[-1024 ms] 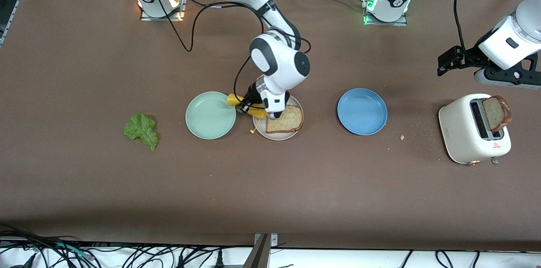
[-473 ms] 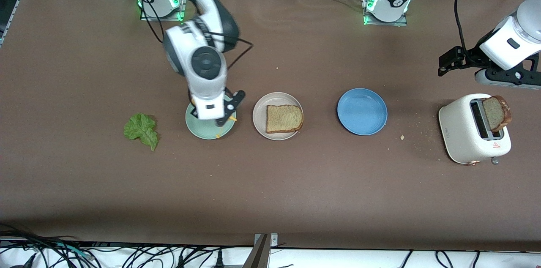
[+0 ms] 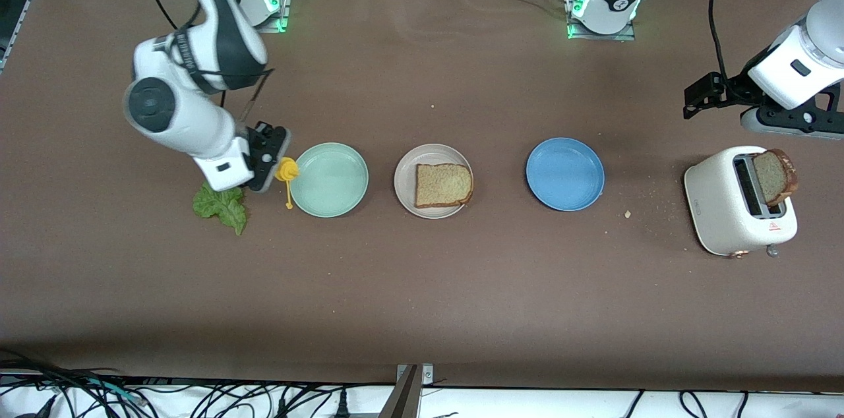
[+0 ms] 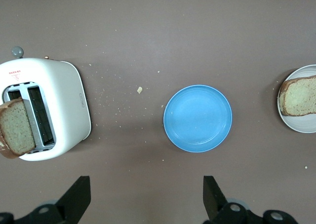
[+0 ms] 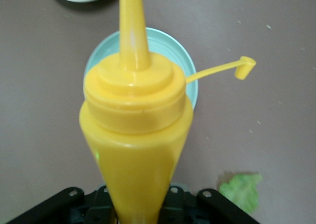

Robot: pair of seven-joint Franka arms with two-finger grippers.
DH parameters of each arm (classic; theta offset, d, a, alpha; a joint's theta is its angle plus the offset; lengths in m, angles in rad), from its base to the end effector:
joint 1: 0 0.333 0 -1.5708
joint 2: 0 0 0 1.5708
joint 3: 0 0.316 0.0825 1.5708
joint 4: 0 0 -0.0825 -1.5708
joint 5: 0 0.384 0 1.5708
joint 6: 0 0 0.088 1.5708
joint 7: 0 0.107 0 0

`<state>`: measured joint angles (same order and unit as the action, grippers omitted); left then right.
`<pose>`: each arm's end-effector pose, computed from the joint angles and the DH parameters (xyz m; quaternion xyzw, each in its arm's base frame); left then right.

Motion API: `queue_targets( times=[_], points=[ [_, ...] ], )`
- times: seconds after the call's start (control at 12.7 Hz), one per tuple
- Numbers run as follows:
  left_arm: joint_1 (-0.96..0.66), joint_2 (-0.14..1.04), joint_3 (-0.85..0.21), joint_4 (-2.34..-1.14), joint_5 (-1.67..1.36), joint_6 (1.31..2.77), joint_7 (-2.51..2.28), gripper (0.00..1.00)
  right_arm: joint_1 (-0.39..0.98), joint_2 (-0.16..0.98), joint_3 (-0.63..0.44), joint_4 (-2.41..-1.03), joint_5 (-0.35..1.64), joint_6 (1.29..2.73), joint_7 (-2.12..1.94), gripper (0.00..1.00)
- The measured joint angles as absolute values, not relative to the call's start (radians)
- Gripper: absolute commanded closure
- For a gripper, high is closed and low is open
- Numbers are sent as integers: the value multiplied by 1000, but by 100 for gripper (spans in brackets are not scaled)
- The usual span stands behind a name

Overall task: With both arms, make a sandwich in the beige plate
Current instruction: 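Carry the mustard bottle back beside the lettuce with the right gripper, then set down the mustard bottle and open the right gripper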

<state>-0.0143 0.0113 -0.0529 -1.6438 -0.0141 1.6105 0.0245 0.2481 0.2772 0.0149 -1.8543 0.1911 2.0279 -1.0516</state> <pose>0.5574 -0.0388 0.5871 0.9987 -0.0454 -0.0224 0.0069 0.5882 0.1691 0.3654 -0.8153 -0.5703 0.0148 0.0986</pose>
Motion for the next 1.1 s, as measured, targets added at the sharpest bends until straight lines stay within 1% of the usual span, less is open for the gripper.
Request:
queue_targets(
  times=[0.16, 0.32, 0.55, 0.71, 0.87, 1.02, 1.1],
  points=[
    [-15, 11, -54, -1644, -14, 1610, 24, 0, 157, 276, 16, -1908, 352, 2056, -1289, 100],
    [-15, 11, -55, -1644, -14, 1610, 24, 0, 82, 284, 17, -1944, 469, 2060, -1480, 100],
    [-15, 11, -55, -1644, -14, 1610, 25, 0, 27, 325, 18, -1966, 651, 2059, -1738, 100],
    [-16, 11, -56, -1644, -14, 1610, 25, 0, 11, 390, 19, -1973, 795, 2060, -1915, 100],
    [-16, 11, -56, -1644, -14, 1610, 25, 0, 2, 481, 19, -1977, 937, 2065, -2096, 100],
    [-17, 11, -56, -1644, -14, 1610, 26, 0, -11, 575, 19, -1977, 1030, 2071, -2240, 100],
    [-17, 11, -56, -1644, -14, 1610, 26, 0, -19, 603, 19, -1974, 1054, 2065, -2279, 100]
  ],
)
